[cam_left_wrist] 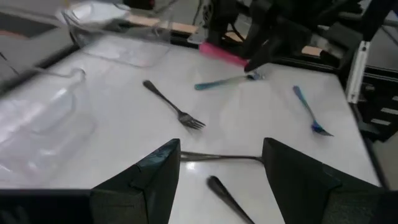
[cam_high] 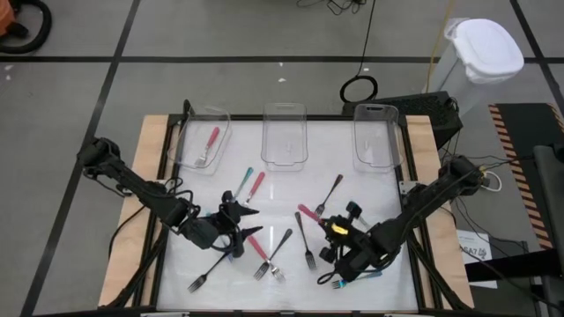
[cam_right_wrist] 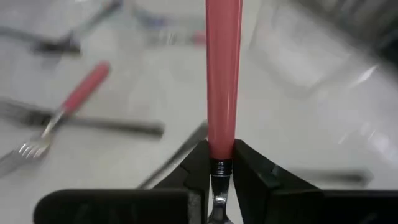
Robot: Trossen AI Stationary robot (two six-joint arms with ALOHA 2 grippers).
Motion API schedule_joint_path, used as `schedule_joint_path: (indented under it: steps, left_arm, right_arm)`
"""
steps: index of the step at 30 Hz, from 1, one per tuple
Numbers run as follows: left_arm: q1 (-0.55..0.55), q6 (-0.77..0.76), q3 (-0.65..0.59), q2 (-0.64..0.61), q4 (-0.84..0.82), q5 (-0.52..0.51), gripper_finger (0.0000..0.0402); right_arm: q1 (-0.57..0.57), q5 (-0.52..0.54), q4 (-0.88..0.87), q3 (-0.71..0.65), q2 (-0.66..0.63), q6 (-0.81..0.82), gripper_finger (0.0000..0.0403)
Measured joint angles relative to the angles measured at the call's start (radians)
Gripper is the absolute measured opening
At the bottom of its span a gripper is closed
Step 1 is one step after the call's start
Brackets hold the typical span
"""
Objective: Sort silverware by color (type)
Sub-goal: Put the pink fork into the left transparent bin
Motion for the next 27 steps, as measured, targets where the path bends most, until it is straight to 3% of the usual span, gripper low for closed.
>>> schedule_joint_path:
  steps: [7, 12, 20, 24, 27]
  left_arm:
    - [0.014, 0.052, 0.0, 0.0, -0.001, -0.203, 0.0228]
    - [0.04, 0.077, 0.0, 0.0, 0.007, -0.246, 0.0228]
    - [0.069, 0.067, 0.0, 0.0, 0.084, -0.245, 0.0228]
    - [0.069, 0.067, 0.0, 0.0, 0.113, -0.243, 0.0228]
    - [0.069, 0.068, 0.0, 0.001, 0.113, -0.242, 0.0228]
  right_arm:
    - [-0.009, 0.362, 0.21, 0.0, 0.013, -0.218, 0.0044]
    - [-0.04, 0.518, 0.292, 0.0, 0.039, -0.272, 0.0044]
    - [-0.125, 0.52, 0.414, 0.0, 0.04, -0.366, 0.0045]
    - [-0.16, 0.453, 0.577, 0.0, 0.038, -0.578, 0.0045]
    - [-0.194, 0.327, 0.736, 0.0, 0.029, -0.796, 0.0045]
